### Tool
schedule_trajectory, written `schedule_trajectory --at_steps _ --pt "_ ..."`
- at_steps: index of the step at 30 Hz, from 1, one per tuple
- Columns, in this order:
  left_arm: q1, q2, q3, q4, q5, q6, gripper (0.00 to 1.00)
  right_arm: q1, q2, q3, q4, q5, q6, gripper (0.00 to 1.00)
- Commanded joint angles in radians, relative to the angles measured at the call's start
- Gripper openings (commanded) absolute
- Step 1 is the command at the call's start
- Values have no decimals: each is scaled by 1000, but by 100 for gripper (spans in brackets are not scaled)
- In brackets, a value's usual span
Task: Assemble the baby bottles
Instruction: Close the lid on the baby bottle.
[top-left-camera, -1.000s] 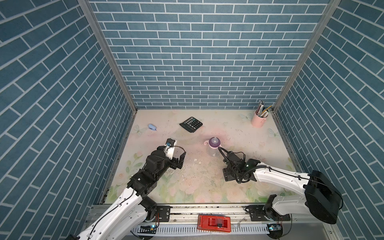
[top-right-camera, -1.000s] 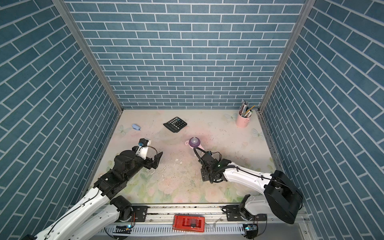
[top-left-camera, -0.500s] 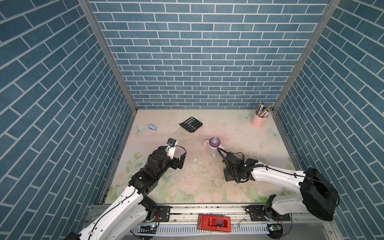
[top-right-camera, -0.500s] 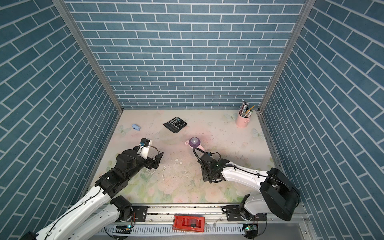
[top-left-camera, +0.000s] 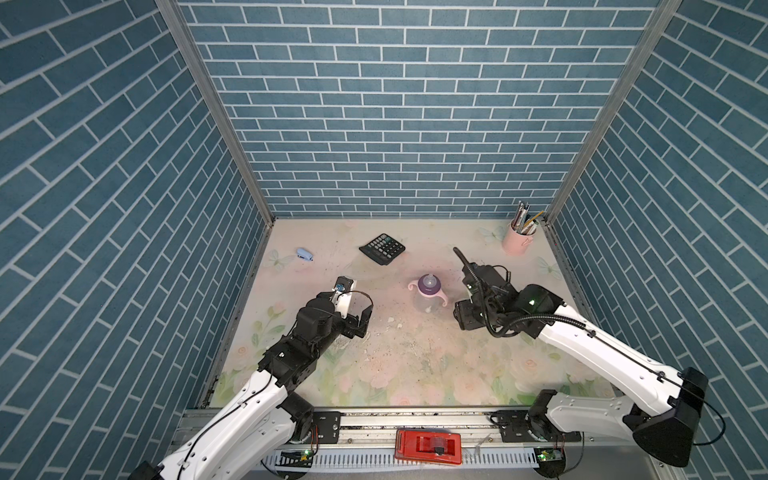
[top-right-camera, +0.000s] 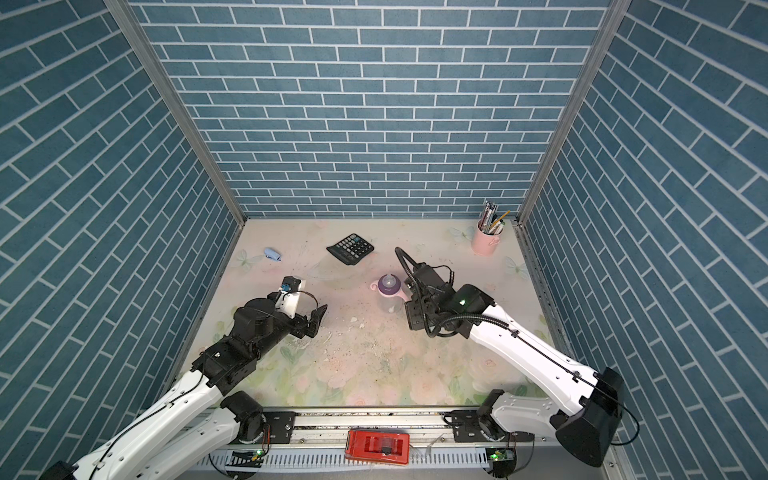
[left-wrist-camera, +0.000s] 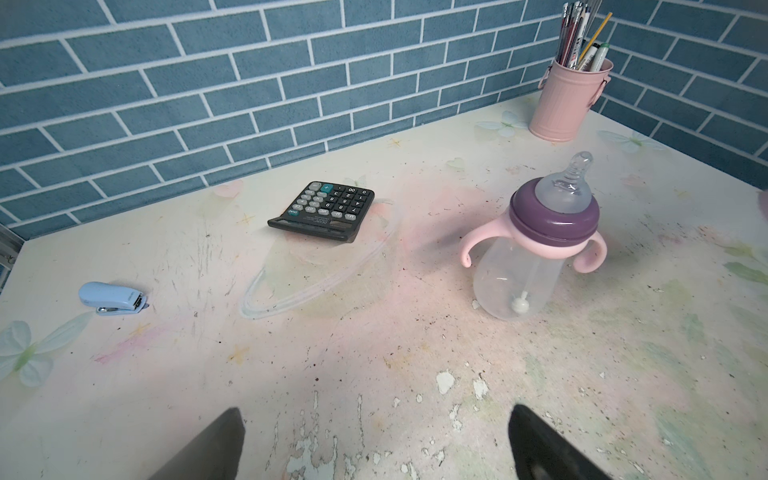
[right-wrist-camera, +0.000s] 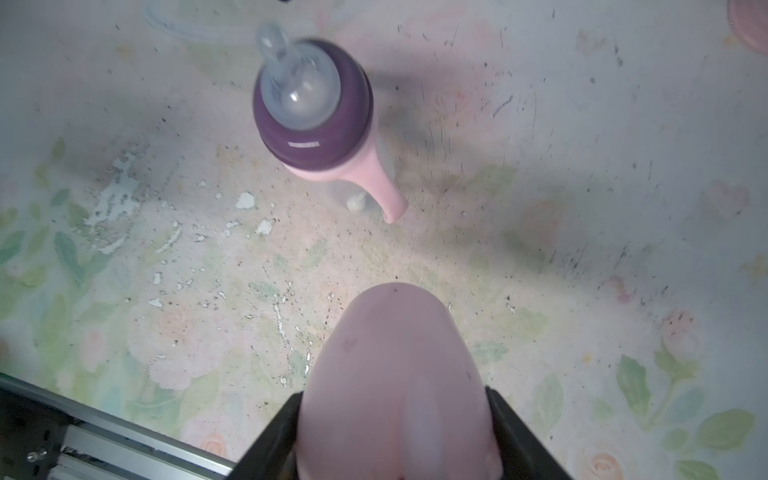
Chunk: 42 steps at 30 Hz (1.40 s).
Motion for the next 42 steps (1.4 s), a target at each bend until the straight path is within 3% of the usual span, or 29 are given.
schedule_trajectory --at_steps 1,10,17,25,42 --pt "8 2 6 -2 4 -12 99 -26 71 127 -102 -52 -132 58" --pt "11 -11 -18 8 0 -21 99 -89 383 487 -136 -142 -306 58" --pt "15 -17 -30 19 -1 -22 99 -110 528 624 -163 -202 -349 58" --pt "18 -18 -30 17 1 -18 99 -125 616 662 -180 -205 -370 58" --pt "23 4 -27 24 6 -14 100 -130 664 621 -144 -207 -378 58"
